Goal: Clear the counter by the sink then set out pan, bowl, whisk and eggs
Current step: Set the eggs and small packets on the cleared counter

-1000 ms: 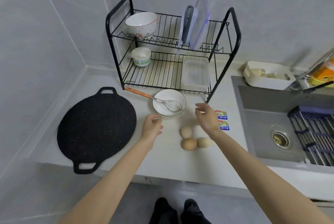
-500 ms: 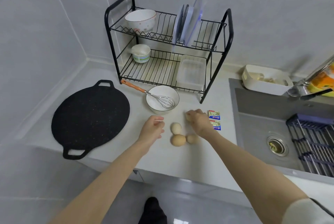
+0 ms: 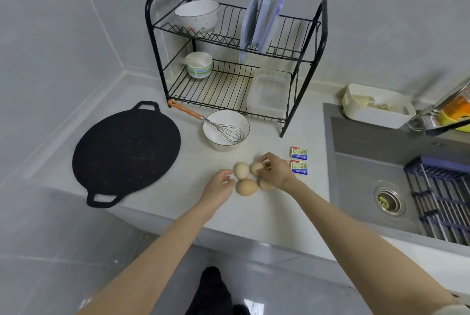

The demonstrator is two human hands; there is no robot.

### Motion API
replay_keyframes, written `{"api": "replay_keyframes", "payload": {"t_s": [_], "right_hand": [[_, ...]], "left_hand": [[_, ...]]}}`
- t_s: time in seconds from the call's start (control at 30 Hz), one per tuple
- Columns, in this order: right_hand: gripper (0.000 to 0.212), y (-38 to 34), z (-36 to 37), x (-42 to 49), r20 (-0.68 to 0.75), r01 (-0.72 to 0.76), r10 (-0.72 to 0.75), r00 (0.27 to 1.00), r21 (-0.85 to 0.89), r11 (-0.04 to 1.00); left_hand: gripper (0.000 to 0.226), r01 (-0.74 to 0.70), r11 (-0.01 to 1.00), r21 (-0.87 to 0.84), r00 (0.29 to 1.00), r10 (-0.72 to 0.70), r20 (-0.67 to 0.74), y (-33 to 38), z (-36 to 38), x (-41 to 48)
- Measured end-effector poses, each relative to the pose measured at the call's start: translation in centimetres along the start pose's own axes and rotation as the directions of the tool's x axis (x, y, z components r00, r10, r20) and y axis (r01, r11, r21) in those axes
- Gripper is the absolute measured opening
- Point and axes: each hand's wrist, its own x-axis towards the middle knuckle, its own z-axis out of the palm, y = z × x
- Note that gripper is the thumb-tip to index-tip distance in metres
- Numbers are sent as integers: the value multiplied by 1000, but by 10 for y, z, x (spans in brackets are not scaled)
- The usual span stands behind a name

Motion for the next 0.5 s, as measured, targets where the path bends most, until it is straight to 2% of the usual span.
{"api": "replay_keyframes", "payload": {"t_s": [0.3, 0.5], "right_hand": [[31, 8, 3, -4, 8, -33, 33, 999, 21, 999], [31, 17, 11, -13, -28, -1, 2, 1000, 62, 998]], "left_hand": [[50, -33, 999, 17, 994, 31, 106, 2, 12, 14], [54, -70, 995, 72, 992, 62, 109, -6, 21, 26]]}}
